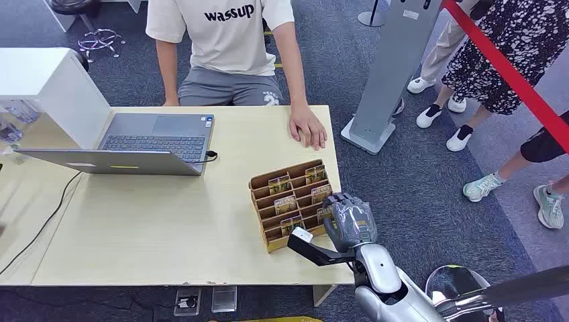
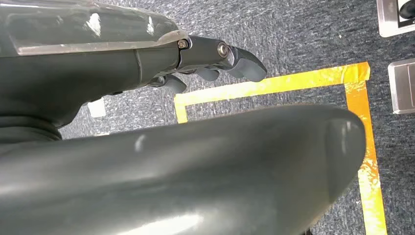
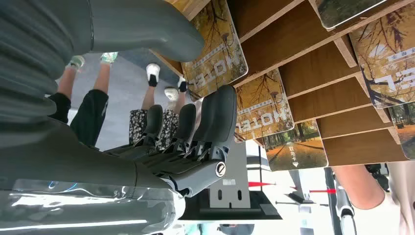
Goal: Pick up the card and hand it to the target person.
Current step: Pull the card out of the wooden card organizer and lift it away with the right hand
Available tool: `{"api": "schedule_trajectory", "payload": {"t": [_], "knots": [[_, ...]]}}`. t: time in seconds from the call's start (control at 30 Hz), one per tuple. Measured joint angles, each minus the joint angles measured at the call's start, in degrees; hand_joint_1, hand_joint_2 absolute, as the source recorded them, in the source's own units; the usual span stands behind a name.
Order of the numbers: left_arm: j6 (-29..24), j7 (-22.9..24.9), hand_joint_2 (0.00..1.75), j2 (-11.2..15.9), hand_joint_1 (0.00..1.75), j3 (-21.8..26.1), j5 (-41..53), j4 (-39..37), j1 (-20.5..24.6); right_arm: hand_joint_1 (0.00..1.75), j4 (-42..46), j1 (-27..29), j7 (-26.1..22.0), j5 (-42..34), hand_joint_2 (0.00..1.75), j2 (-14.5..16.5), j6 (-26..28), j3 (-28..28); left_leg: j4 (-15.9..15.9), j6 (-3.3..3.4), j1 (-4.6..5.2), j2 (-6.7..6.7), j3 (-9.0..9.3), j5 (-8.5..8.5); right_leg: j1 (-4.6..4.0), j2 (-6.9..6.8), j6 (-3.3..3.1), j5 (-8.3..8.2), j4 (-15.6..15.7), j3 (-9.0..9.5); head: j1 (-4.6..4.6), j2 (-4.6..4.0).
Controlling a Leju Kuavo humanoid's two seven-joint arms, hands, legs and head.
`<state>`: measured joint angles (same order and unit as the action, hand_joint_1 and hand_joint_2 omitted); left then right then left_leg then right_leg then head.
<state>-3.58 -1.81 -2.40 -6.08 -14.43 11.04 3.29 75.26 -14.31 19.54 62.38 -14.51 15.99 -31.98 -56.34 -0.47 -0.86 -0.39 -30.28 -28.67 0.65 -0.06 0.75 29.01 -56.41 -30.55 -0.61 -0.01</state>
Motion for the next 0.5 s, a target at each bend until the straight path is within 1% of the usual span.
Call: {"api": "schedule_trajectory", "payload": {"t": [0.3,0.43,0.47,0.5], "knots": [[-0.02,0.02,0.00,0.00,0.00,-0.18,-0.07,0.00,-0.01,0.79,-1.07,0.02,-0.03,-0.29,1.75,0.00,0.94,-0.05,0.00,0.00,0.00,0.00,0.01,0.00,0.00,0.00,0.00,0.00,0.00,0.00,-0.01,0.00],[-0.02,0.02,0.00,0.00,0.00,-0.60,-0.26,0.00,-0.01,0.81,-1.21,-0.01,0.07,-0.31,1.75,0.00,1.00,-0.14,0.00,0.00,0.00,0.00,0.00,0.00,0.00,0.00,0.00,0.00,0.00,0.00,0.01,-0.01],[-0.02,0.02,0.00,0.00,0.00,-0.69,-0.33,0.00,-0.01,0.88,-1.23,-0.01,0.11,-0.33,1.75,0.00,1.10,-0.16,0.00,0.00,0.00,0.00,0.00,0.00,0.00,0.00,0.00,0.00,0.00,0.00,0.01,-0.01],[-0.02,0.02,0.00,0.00,0.00,-0.77,-0.41,0.00,-0.01,1.00,-1.24,-0.02,0.14,-0.36,1.75,0.00,1.22,-0.19,0.00,0.00,0.00,0.00,0.00,0.00,0.00,0.00,0.00,0.00,0.00,0.00,0.01,-0.01]]}}
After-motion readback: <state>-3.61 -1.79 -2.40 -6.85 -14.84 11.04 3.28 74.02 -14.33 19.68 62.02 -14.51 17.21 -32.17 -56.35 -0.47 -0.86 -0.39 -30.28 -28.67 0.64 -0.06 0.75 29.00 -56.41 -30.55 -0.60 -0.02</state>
